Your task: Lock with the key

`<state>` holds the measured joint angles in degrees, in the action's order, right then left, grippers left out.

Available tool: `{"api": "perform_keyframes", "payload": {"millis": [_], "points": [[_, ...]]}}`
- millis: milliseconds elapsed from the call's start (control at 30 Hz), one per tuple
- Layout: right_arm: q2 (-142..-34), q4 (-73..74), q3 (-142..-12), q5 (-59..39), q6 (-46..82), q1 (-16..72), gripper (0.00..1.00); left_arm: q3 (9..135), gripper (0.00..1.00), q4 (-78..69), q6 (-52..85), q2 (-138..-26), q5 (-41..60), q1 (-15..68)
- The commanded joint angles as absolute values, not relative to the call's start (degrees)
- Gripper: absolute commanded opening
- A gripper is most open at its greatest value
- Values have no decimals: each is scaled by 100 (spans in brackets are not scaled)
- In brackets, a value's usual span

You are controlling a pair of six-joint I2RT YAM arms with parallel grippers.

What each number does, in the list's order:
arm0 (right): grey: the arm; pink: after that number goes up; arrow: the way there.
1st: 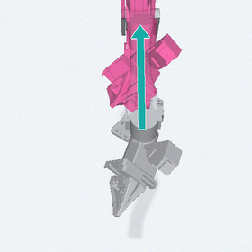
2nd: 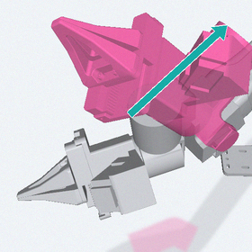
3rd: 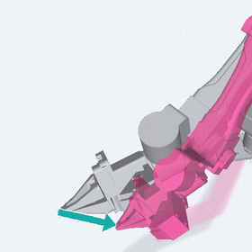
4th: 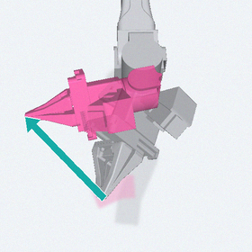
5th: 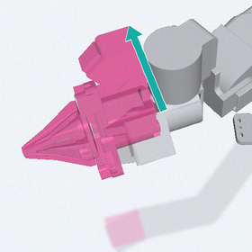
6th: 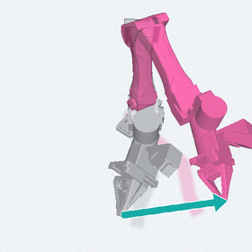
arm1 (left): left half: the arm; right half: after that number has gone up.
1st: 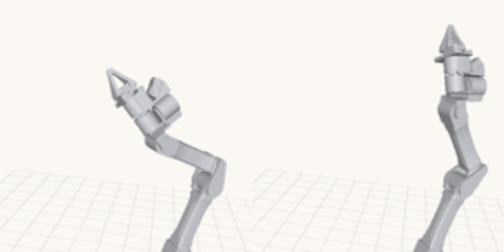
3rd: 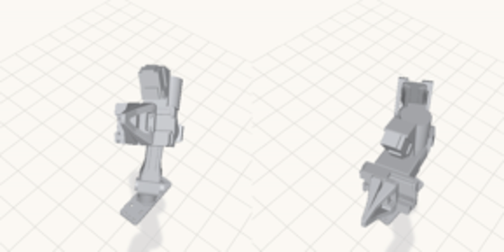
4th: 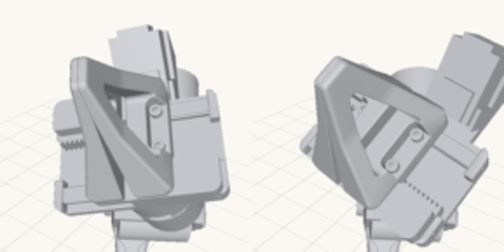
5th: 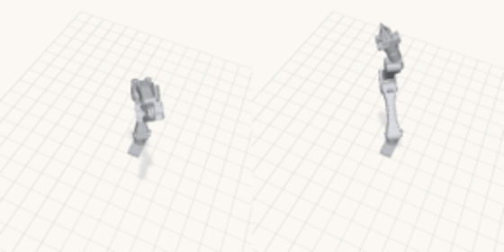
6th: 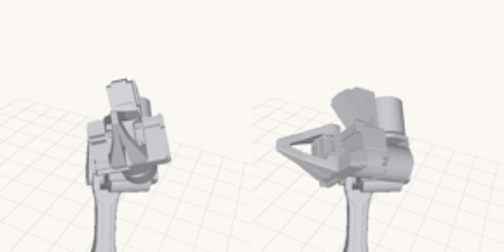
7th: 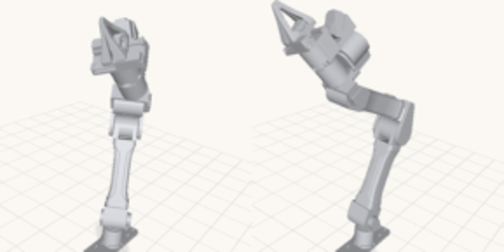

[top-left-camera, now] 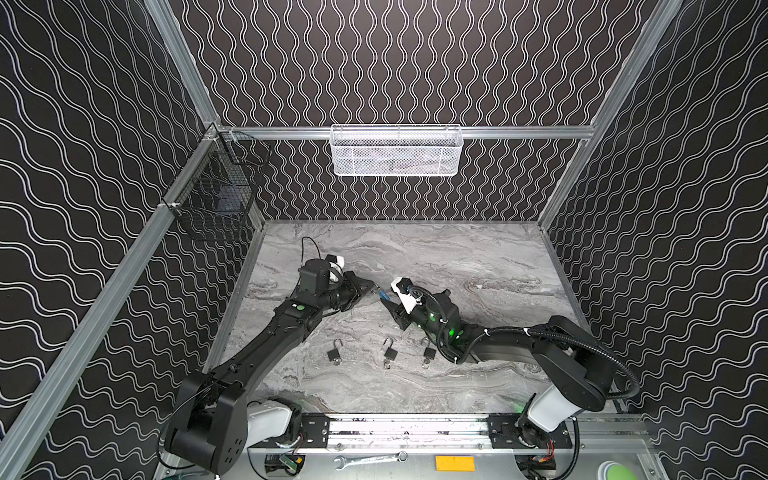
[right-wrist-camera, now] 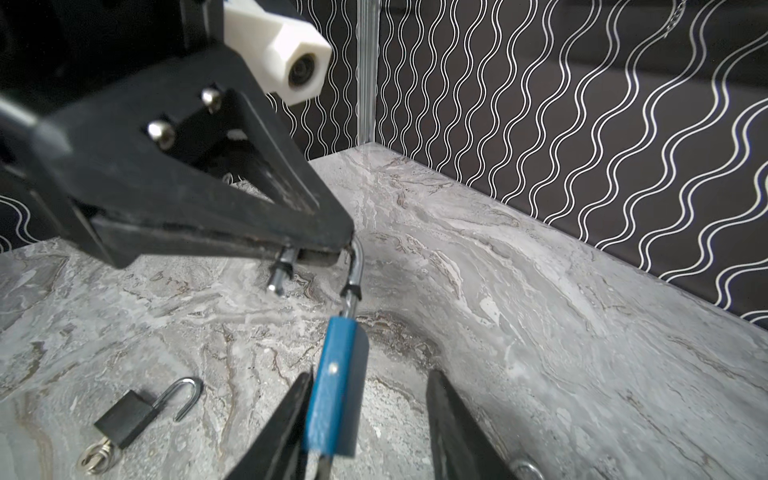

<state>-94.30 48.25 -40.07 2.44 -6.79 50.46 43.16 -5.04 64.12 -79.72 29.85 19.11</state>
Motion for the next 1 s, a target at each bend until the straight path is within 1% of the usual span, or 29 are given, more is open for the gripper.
{"api": "perform_keyframes", "payload": {"millis": [0, 167, 267, 367, 733, 833, 967], "points": [[-9422, 4917, -3988, 229, -658, 5046, 45, 4348, 0, -759, 6360, -7951, 3085, 1890], [-9439, 4950, -4049, 180, -658, 5051, 44, 4292, 0, -856, 6406, -7972, 3128, 1890], [-9499, 4843, -4158, 166, -671, 5046, 40, 4288, 0, -872, 6422, -7972, 3134, 1890], [-9551, 4884, -4176, 150, -677, 5046, 38, 4286, 0, -896, 6434, -7965, 3154, 1889], [-9427, 4633, -4258, 98, -612, 4996, 15, 4238, 0, -1042, 6436, -8029, 3223, 1870], [-9316, 4450, -4271, -189, -402, 4891, 9, 4149, 0, -1494, 6464, -8076, 3371, 1870], [-9130, 4180, -4296, -774, 3, 4646, 5, 3973, 0, -1979, 6369, -8144, 3485, 1872]]}}
